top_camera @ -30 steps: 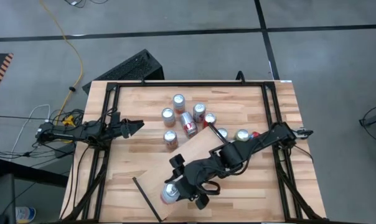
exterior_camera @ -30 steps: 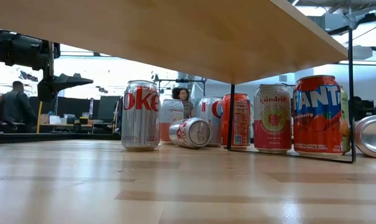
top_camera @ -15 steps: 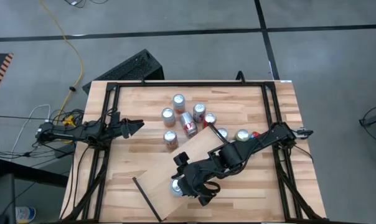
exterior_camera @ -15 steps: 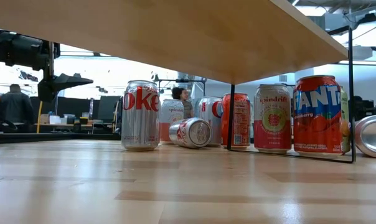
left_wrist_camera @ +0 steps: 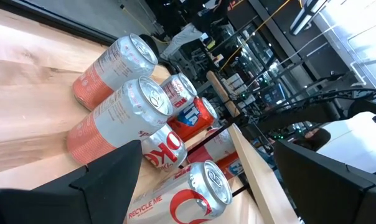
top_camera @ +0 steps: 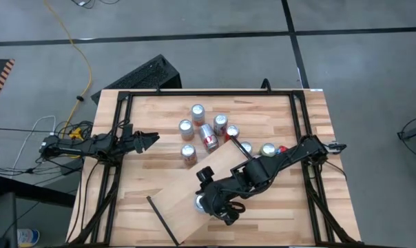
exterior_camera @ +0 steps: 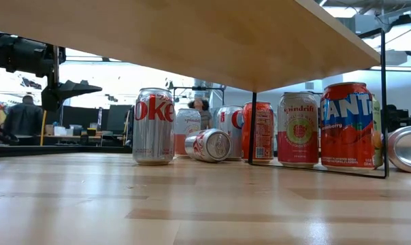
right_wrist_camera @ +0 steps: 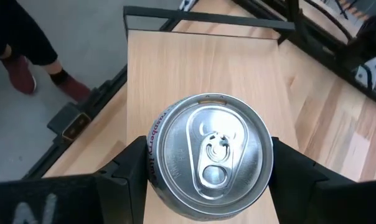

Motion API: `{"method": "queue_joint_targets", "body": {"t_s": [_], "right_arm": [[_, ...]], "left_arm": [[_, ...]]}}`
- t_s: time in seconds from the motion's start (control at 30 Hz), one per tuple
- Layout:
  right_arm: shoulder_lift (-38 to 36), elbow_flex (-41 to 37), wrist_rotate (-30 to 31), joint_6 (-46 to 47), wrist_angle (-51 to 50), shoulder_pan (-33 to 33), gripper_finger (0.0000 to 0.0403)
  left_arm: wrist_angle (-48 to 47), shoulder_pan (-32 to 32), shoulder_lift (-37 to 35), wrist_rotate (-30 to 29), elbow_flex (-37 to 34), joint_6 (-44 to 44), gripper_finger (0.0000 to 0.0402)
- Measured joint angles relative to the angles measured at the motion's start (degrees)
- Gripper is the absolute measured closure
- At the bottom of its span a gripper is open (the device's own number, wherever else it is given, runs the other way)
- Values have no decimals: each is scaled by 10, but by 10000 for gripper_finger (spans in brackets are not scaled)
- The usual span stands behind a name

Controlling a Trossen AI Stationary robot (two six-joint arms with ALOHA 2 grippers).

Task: Place canned beverage on shelf
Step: Put the pink white soda can on the shelf

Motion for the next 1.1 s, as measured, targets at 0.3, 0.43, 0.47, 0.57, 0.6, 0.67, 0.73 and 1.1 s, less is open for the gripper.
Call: {"method": "queue_joint_targets", "body": {"t_s": [0.3,0.43,0.47,0.57,0.6,0.67,0.73,1.1], "right_arm": [[0,0,0,20,-7,0,153],[0,0,0,26,-8,0,129],[0,0,0,26,-7,0,122],[0,0,0,27,-7,0,102],[0,0,0,30,-7,0,97],[0,0,0,30,-3,0,88],[0,0,0,32,2,0,83],[-30,0,7,93,21,1,82]], "left_arm": [[0,0,0,0,0,0,51],[0,0,0,0,0,-1,51],[0,0,0,0,0,-1,51],[0,0,0,0,0,-1,51],[0,0,0,0,0,-1,51],[0,0,0,0,0,-1,51],[0,0,0,0,0,-1,51],[0,0,0,0,0,3,51]]}}
